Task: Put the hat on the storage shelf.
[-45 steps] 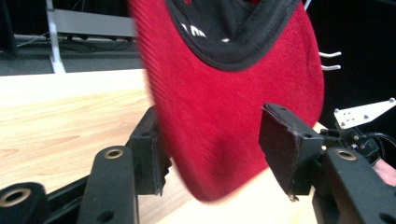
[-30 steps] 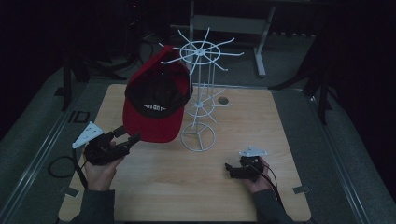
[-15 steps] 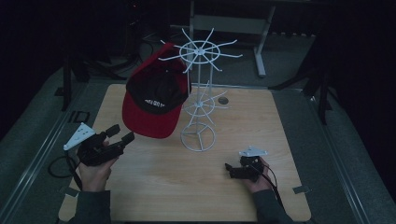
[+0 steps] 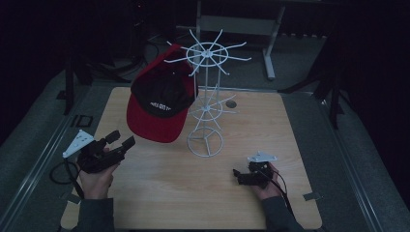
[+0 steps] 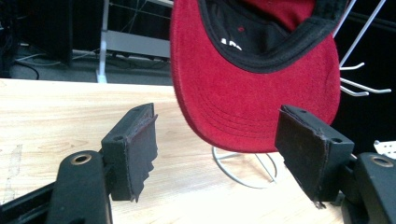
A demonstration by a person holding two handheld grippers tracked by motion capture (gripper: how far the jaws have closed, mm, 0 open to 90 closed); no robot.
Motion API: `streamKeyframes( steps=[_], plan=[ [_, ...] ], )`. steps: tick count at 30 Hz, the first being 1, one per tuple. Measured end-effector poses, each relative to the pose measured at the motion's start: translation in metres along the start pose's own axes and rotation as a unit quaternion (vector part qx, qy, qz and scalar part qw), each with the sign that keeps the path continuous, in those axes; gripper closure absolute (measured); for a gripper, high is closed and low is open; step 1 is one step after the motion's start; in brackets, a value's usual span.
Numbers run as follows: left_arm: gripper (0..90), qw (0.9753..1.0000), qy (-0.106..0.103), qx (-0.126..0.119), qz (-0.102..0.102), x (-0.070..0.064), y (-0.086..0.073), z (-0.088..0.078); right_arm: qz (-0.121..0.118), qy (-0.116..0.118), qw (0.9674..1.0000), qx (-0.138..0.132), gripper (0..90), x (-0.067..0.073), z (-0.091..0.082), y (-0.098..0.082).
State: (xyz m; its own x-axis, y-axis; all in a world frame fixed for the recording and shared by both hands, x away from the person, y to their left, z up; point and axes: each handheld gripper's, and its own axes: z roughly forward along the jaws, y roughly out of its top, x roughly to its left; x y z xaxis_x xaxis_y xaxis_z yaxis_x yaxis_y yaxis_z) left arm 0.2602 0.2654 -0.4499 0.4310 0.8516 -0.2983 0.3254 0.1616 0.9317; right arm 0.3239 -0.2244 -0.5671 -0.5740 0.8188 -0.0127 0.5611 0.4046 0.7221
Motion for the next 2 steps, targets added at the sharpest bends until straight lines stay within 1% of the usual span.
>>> streamKeyframes(
  steps=[2],
  plan=[
    [31.0, 1.0, -0.002, -0.001, -0.002, 0.0014, -0.0003, -0.0005, 0.0, 0.0, 1.0, 0.0, 14.7, 0.0, 0.0, 0.0]
  ],
)
